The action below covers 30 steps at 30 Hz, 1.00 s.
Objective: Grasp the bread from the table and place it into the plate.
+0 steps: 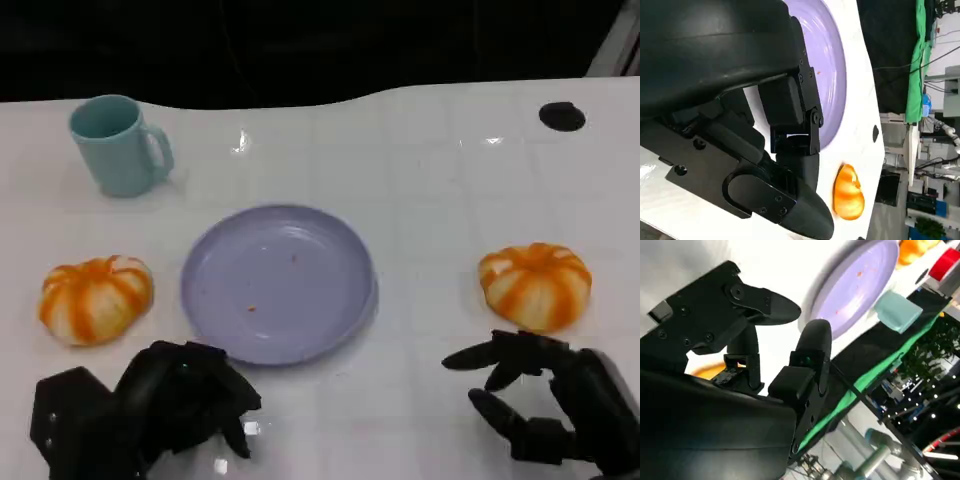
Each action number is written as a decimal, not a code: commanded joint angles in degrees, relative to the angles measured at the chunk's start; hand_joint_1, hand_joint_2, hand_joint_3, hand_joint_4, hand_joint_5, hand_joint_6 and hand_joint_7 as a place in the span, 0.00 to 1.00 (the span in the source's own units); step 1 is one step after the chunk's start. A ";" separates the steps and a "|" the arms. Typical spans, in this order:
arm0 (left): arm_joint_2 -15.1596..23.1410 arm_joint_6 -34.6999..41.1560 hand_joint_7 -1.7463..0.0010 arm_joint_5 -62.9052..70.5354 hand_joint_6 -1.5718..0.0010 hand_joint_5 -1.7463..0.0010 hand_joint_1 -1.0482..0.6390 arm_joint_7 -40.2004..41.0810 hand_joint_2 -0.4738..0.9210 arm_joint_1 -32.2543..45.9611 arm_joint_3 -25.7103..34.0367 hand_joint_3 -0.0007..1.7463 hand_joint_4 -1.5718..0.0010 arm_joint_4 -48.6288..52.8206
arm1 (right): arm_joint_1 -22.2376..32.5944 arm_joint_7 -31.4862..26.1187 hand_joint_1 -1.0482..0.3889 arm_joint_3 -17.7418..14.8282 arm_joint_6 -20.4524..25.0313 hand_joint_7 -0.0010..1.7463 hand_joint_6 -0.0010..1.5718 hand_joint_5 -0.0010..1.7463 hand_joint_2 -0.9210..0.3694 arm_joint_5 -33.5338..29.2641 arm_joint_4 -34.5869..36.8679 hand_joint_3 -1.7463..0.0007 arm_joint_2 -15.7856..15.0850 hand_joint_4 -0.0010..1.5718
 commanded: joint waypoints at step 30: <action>-0.51 0.20 0.71 0.07 0.01 0.44 0.00 0.81 0.92 1.44 0.37 0.00 0.06 -1.61 | -0.55 2.55 0.37 1.01 28.75 0.00 0.16 0.22 0.03 -21.08 -17.66 1.00 -10.04 0.00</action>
